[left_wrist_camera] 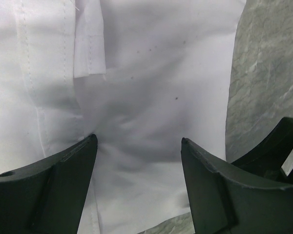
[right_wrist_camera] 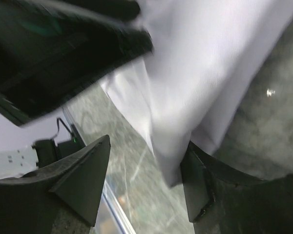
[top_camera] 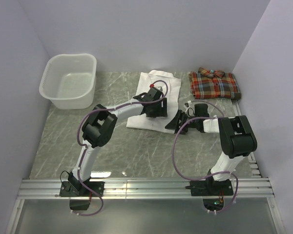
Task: Fold and stack the long sleeve shirts
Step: Fold the shirt
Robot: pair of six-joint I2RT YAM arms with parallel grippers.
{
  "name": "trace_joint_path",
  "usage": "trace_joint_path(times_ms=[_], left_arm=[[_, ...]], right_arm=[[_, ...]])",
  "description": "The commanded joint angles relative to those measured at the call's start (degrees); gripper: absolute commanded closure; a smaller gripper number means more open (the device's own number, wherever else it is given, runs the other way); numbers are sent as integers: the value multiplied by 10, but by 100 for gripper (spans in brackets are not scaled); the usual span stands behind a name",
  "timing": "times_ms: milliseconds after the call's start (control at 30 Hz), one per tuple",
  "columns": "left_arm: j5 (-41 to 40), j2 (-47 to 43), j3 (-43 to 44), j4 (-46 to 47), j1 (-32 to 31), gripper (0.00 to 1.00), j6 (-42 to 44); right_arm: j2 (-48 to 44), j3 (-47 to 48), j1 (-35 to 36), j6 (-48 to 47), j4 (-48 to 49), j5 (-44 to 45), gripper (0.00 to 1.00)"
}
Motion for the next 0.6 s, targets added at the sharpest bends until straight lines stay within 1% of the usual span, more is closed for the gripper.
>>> trace_joint_path(times_ms=[0,167,300,467,567], left_arm=[[-4,15,15,-9,6,25,-8],[-4,17,14,-13,11,25,-11],[-1,13,14,-12,12,25,-13],[8,-3,16,-9,12,24,-14],[18,-18,22,-12,12,22,-16]], right_arm=[[-33,5,3,-49,-92,-21,36],[-60,-13,5,-66,-146,-7,36],[-88,-37,3,-66,-170,20,36],[-165,-38,4,-68,-220,89,36],[-210,-29,2,-60,-227,129,36]])
